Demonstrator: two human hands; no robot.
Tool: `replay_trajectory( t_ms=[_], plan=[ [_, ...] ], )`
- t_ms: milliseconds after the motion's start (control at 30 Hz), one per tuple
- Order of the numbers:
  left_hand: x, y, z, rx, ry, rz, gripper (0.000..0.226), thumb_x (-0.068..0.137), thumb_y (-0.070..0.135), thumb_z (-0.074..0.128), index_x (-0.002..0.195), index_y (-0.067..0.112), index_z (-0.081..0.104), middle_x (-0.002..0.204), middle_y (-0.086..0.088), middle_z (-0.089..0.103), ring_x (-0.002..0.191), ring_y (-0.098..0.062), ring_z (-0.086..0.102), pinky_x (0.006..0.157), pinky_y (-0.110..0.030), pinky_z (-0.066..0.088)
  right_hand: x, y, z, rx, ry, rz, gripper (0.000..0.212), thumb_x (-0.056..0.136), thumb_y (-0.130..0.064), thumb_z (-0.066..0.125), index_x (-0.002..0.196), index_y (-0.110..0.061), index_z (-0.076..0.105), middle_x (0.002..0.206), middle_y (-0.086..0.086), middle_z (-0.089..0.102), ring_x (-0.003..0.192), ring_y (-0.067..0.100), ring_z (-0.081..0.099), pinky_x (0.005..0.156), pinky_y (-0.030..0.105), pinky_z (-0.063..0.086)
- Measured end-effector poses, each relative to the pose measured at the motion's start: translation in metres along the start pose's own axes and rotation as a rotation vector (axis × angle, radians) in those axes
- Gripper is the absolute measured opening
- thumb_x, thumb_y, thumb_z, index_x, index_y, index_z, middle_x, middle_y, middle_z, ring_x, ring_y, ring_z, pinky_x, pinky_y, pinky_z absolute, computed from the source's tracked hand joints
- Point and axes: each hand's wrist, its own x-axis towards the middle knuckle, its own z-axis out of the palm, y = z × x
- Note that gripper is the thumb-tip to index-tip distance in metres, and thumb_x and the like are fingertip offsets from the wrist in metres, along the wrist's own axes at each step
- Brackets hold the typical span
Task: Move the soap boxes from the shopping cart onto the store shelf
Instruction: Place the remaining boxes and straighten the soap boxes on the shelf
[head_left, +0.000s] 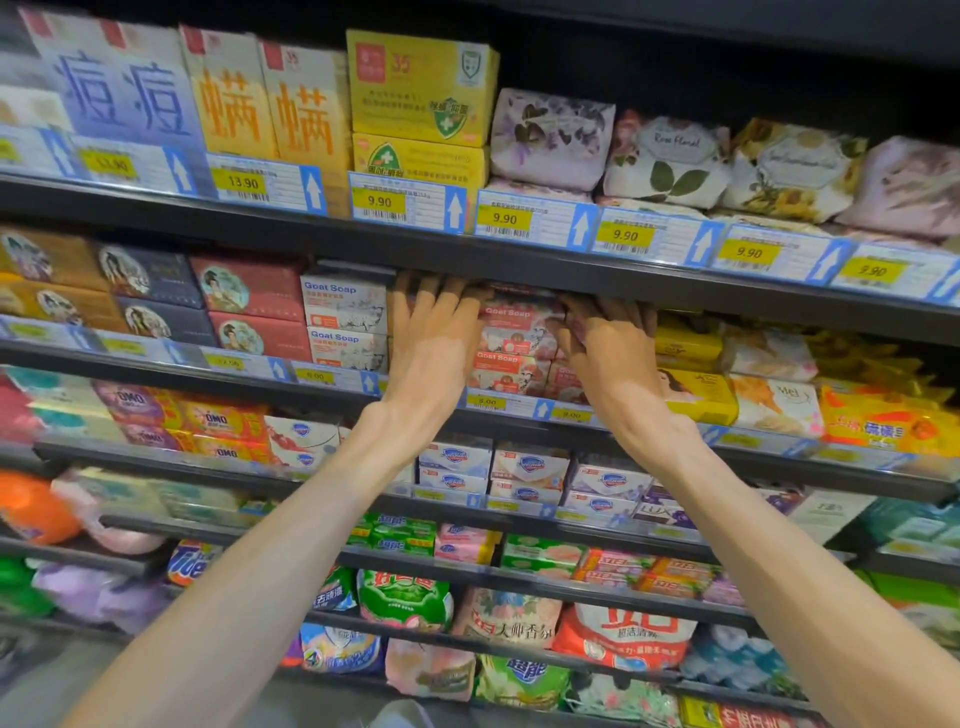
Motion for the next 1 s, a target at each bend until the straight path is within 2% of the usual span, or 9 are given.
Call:
replay_trajectory(
  t_ms=[100, 200, 367, 467, 567, 667, 733, 900, 1000],
  plan=[
    [-0.002, 0.0, 0.0, 0.016, -0.014, -0.001, 0.017, 0.093, 0.015, 0.068, 0.11, 0.012, 0.068, 0.122, -0.008, 0.066, 0.12, -0.034, 0.053, 0.112, -0.054, 0.032, 0.001, 0.0, 0.0, -0.013, -0.032, 0.015, 0.036, 0.1, -0.045, 0.051, 0.13, -0.028, 0.063, 0.138, 0.002, 0.059, 0.138, 0.031, 0.04, 0.116, 0.043, 0.016],
    [-0.006, 0.007, -0.001, -0.008, -0.034, 0.0, 0.025, 0.101, 0.023, 0.054, 0.122, 0.012, 0.064, 0.125, -0.008, 0.063, 0.121, -0.033, 0.051, 0.111, -0.053, 0.032, 0.0, 0.004, -0.008, 0.01, -0.074, 0.066, 0.04, 0.1, -0.046, 0.05, 0.119, -0.017, 0.07, 0.127, 0.007, 0.066, 0.13, 0.035, 0.049, 0.113, 0.05, 0.028],
    [-0.001, 0.042, -0.003, -0.054, -0.035, 0.088, 0.027, 0.101, 0.022, 0.053, 0.124, 0.013, 0.063, 0.128, -0.007, 0.062, 0.123, -0.032, 0.05, 0.116, -0.055, 0.028, -0.017, 0.036, -0.024, -0.036, 0.091, 0.097, 0.035, 0.098, -0.037, 0.056, 0.114, -0.009, 0.07, 0.104, 0.018, 0.071, 0.104, 0.043, 0.061, 0.095, 0.05, 0.042],
    [0.009, 0.063, 0.001, -0.111, -0.061, 0.13, 0.029, 0.103, 0.024, 0.05, 0.127, 0.014, 0.063, 0.13, -0.007, 0.063, 0.126, -0.034, 0.05, 0.114, -0.057, 0.028, -0.023, 0.054, -0.027, -0.08, 0.049, 0.204, 0.036, 0.098, -0.036, 0.055, 0.101, -0.004, 0.071, 0.094, 0.022, 0.069, 0.095, 0.043, 0.06, 0.087, 0.048, 0.042],
    [0.022, 0.077, 0.0, -0.154, -0.155, 0.101, 0.033, 0.102, 0.028, 0.05, 0.129, 0.014, 0.063, 0.129, -0.008, 0.065, 0.127, -0.036, 0.05, 0.114, -0.06, 0.026, -0.023, 0.064, -0.032, -0.079, -0.022, 0.297, 0.038, 0.101, -0.037, 0.05, 0.104, -0.003, 0.068, 0.1, 0.024, 0.066, 0.1, 0.043, 0.057, 0.091, 0.048, 0.039],
    [0.035, 0.086, -0.005, -0.137, -0.358, 0.001, 0.037, 0.105, 0.031, 0.043, 0.135, 0.021, 0.062, 0.143, -0.006, 0.057, 0.136, -0.036, 0.041, 0.117, -0.051, 0.011, -0.021, 0.065, -0.034, -0.079, -0.104, 0.34, 0.041, 0.103, -0.039, 0.044, 0.095, -0.006, 0.066, 0.105, 0.022, 0.065, 0.104, 0.041, 0.055, 0.093, 0.046, 0.037],
    [0.04, 0.089, -0.004, -0.126, -0.437, -0.053, 0.038, 0.106, 0.03, 0.039, 0.136, 0.024, 0.06, 0.15, -0.003, 0.05, 0.14, -0.034, 0.035, 0.117, -0.046, 0.009, -0.019, 0.064, -0.033, -0.069, -0.12, 0.338, 0.037, 0.103, -0.039, 0.043, 0.089, -0.011, 0.063, 0.104, 0.021, 0.066, 0.103, 0.04, 0.056, 0.09, 0.045, 0.037],
    [0.038, 0.087, -0.004, -0.09, -0.472, -0.09, 0.033, 0.106, 0.023, 0.04, 0.123, 0.017, 0.068, 0.142, -0.006, 0.057, 0.134, -0.035, 0.044, 0.111, -0.044, 0.02, -0.02, 0.064, -0.029, -0.011, -0.091, 0.316, 0.041, 0.103, -0.04, 0.045, 0.096, -0.006, 0.068, 0.102, 0.021, 0.068, 0.101, 0.042, 0.058, 0.087, 0.045, 0.039],
    [0.035, 0.085, -0.003, -0.114, -0.437, -0.078, 0.032, 0.105, 0.024, 0.042, 0.122, 0.019, 0.068, 0.138, -0.003, 0.059, 0.132, -0.034, 0.045, 0.112, -0.045, 0.018, -0.02, 0.068, -0.027, 0.05, -0.08, 0.315, 0.044, 0.102, -0.043, 0.046, 0.098, -0.004, 0.068, 0.1, 0.021, 0.068, 0.1, 0.043, 0.058, 0.086, 0.045, 0.04]
  ],
)
